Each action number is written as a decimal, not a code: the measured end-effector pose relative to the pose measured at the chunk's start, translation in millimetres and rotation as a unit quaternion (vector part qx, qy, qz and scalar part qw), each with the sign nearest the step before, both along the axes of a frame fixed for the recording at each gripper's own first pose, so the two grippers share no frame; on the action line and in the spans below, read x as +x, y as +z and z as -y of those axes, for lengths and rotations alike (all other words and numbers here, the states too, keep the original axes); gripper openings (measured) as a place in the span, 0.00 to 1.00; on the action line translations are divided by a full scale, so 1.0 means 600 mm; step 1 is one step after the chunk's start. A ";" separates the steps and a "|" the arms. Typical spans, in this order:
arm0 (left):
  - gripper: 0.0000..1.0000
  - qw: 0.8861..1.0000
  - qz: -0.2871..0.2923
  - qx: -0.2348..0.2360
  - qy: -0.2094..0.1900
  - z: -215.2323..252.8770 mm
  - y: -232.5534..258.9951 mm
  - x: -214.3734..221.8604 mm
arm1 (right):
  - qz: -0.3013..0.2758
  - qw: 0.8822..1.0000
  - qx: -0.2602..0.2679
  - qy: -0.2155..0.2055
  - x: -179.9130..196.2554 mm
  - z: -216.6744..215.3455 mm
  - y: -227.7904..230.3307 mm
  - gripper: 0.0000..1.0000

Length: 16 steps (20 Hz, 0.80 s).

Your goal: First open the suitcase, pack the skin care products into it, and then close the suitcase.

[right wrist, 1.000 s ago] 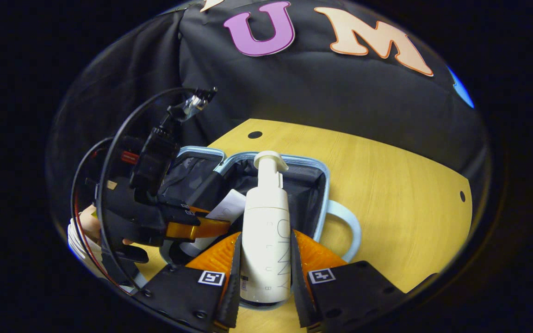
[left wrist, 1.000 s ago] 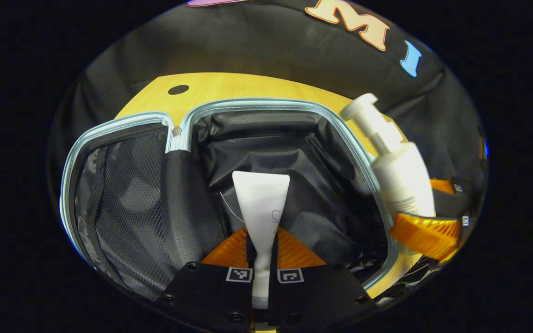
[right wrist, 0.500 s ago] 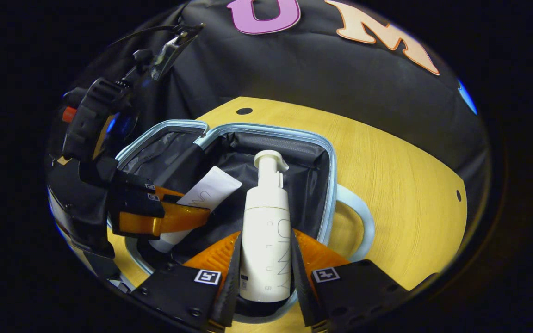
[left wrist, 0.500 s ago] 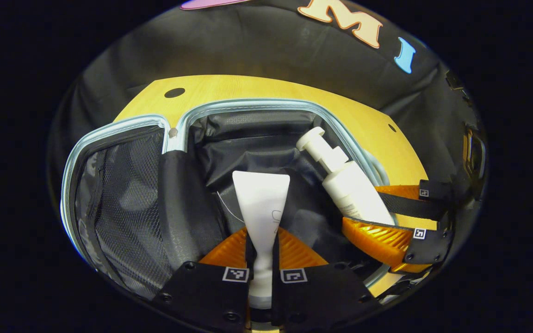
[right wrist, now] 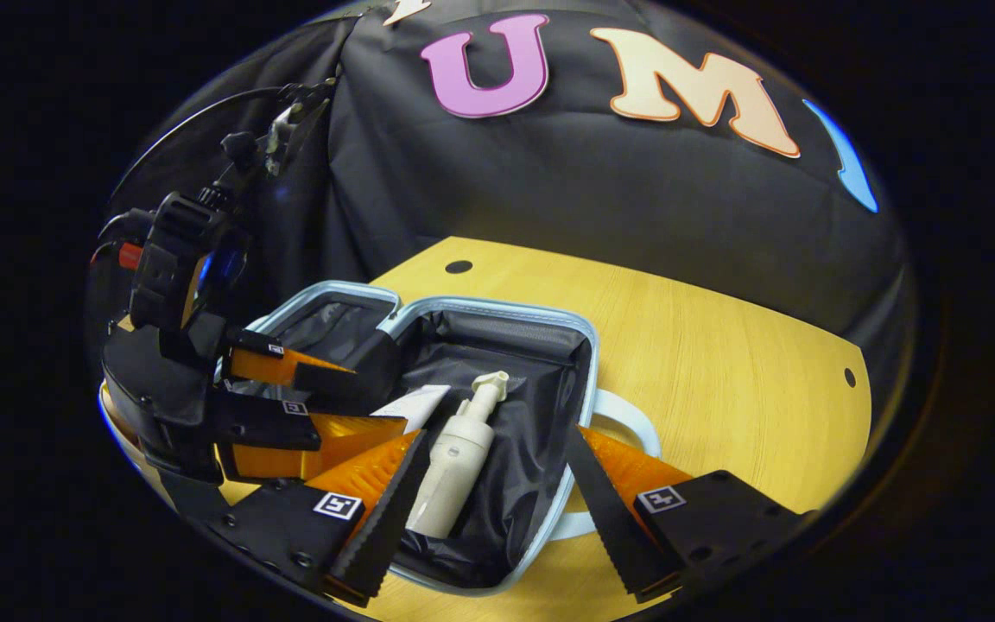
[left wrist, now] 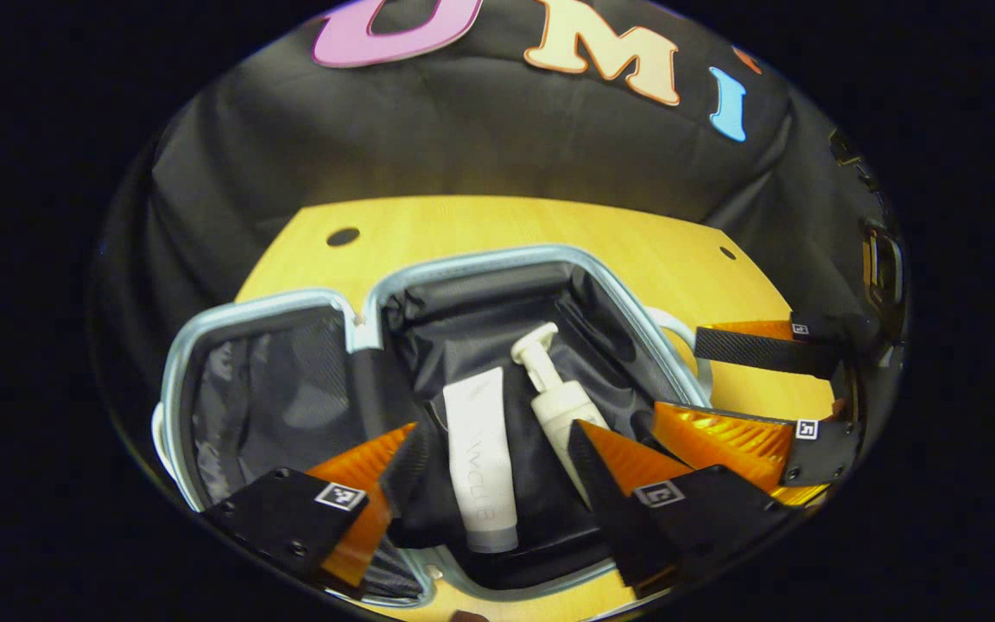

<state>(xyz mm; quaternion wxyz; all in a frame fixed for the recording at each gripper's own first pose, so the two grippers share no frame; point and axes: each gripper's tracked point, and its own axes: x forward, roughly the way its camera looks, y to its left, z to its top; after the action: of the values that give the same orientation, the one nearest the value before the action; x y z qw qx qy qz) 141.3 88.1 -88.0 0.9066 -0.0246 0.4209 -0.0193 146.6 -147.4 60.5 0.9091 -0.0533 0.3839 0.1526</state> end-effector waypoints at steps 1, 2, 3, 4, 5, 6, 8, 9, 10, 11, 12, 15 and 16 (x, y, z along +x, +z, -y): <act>1.00 1.000 0.017 0.011 0.006 -0.012 0.014 0.001 | 0.015 1.000 0.009 -0.003 -0.004 0.007 0.016 0.99; 0.96 0.999 0.030 0.018 0.010 -0.024 0.029 -0.001 | 0.029 0.999 0.017 -0.006 -0.010 0.014 0.033 0.99; 0.95 0.999 0.039 0.019 0.016 -0.037 0.044 -0.006 | 0.044 0.999 0.026 -0.009 -0.017 0.021 0.050 0.99; 0.95 0.999 0.045 0.016 0.022 -0.050 0.058 -0.016 | 0.057 0.998 0.033 -0.012 -0.026 0.032 0.068 1.00; 0.95 0.998 0.052 0.013 0.029 -0.065 0.072 -0.023 | 0.070 0.997 0.040 -0.015 -0.036 0.042 0.084 0.99; 0.95 0.997 0.062 0.012 0.041 -0.088 0.089 -0.032 | 0.083 0.995 0.049 -0.020 -0.043 0.051 0.102 0.99; 0.95 0.994 0.084 0.016 0.067 -0.147 0.119 -0.055 | 0.103 0.992 0.067 -0.029 -0.064 0.066 0.133 0.99; 0.95 0.992 0.094 0.020 0.083 -0.180 0.134 -0.068 | 0.113 0.990 0.074 -0.031 -0.075 0.072 0.147 0.99; 0.95 0.990 0.100 0.023 0.101 -0.219 0.145 -0.083 | 0.125 0.988 0.078 -0.034 -0.083 0.079 0.163 0.99; 0.95 0.987 0.103 0.026 0.121 -0.263 0.150 -0.103 | 0.137 0.987 0.080 -0.035 -0.095 0.086 0.177 0.99; 0.95 0.984 0.103 0.027 0.140 -0.304 0.154 -0.123 | 0.149 0.985 0.080 -0.037 -0.104 0.093 0.189 0.99; 0.96 0.975 0.100 0.008 0.196 -0.407 0.144 -0.178 | 0.174 0.979 0.098 -0.035 -0.143 0.095 0.219 0.99; 0.96 0.972 0.098 -0.006 0.213 -0.437 0.138 -0.197 | 0.182 0.978 0.100 -0.034 -0.156 0.097 0.226 0.99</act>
<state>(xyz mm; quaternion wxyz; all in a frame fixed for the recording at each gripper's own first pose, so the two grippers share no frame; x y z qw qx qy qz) 22.8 350.3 -5.3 0.9266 -0.1170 0.3145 0.1697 53.0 -205.9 196.3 0.9691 0.0239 0.1964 0.1471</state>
